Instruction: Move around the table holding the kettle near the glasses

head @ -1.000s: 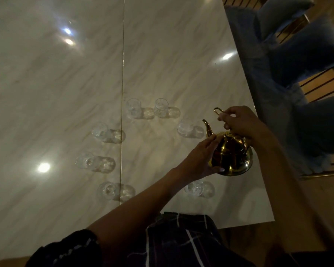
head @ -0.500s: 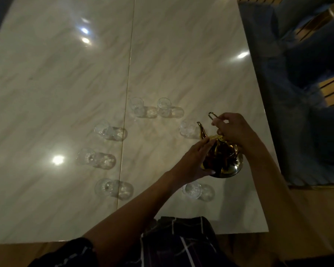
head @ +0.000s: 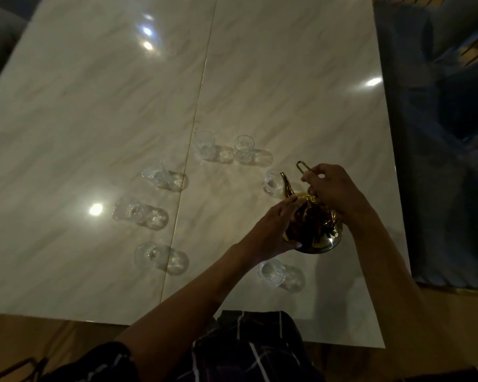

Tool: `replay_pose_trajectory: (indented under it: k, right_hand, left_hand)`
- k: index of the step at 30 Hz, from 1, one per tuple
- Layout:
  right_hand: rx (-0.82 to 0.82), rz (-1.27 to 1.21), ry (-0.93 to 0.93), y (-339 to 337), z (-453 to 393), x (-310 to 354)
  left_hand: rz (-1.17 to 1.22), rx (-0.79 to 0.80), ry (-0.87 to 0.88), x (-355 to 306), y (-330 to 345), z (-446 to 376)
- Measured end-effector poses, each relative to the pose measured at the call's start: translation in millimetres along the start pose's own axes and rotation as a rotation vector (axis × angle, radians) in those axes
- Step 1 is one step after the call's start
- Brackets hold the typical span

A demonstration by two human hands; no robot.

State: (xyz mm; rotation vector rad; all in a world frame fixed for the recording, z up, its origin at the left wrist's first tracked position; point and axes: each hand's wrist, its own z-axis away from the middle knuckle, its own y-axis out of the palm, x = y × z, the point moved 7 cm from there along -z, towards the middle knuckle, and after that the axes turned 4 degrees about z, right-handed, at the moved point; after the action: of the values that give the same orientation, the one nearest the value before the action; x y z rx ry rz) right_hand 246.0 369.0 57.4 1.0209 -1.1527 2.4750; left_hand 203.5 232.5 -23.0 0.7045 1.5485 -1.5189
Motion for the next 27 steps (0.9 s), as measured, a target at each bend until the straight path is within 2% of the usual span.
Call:
replay_pose_trajectory:
  k: [13,27]
  right_hand:
    - [0.003,-0.003,-0.082,28,-25,72]
    - [0.004,0.049,-0.001,57,-71,113]
  left_hand:
    - [-0.007,-0.030,0.037,33,-70,-13]
    - [0.053,0.049,0.023,80,-115,-37]
